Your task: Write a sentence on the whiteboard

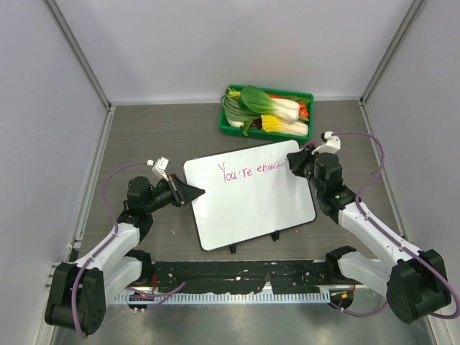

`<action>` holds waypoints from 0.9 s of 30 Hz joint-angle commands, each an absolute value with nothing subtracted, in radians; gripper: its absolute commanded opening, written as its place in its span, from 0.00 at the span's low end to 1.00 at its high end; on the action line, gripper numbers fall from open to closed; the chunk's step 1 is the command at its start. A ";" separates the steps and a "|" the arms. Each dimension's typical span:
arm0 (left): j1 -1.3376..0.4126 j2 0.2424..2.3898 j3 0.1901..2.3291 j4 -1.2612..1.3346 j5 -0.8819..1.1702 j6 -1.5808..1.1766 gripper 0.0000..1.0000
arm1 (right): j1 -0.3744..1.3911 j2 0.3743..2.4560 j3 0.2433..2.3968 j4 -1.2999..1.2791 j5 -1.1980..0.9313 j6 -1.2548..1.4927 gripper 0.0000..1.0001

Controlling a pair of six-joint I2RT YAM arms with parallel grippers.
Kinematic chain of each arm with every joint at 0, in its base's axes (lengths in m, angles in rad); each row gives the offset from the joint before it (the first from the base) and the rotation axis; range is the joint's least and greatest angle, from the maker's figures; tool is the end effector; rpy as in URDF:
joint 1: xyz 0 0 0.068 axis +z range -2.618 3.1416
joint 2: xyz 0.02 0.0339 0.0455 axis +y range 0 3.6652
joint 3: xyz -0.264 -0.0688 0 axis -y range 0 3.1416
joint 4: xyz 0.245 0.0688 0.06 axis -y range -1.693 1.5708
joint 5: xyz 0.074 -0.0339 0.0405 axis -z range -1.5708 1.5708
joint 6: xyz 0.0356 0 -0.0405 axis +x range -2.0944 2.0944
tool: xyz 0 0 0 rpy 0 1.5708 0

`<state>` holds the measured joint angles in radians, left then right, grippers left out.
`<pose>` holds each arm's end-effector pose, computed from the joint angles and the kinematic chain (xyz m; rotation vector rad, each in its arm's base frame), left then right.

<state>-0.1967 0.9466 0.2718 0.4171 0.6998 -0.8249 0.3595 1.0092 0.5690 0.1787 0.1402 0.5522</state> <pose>0.1842 -0.0601 0.1957 -0.0794 1.9840 -1.3286 0.2191 0.0770 0.2586 0.2783 1.8393 0.5106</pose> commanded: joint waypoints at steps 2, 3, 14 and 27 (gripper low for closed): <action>-0.193 0.960 0.262 0.310 0.563 -0.614 0.00 | 0.356 1.029 0.626 0.219 0.164 0.548 0.01; -0.195 0.960 0.262 0.310 0.563 -0.614 0.00 | 0.357 1.032 0.630 0.219 0.166 0.551 0.01; -0.195 0.959 0.262 0.310 0.563 -0.614 0.00 | 0.357 1.025 0.609 0.201 0.155 0.541 0.01; -0.196 0.959 0.261 0.308 0.561 -0.614 0.00 | 0.356 0.971 0.551 0.161 0.126 0.537 0.01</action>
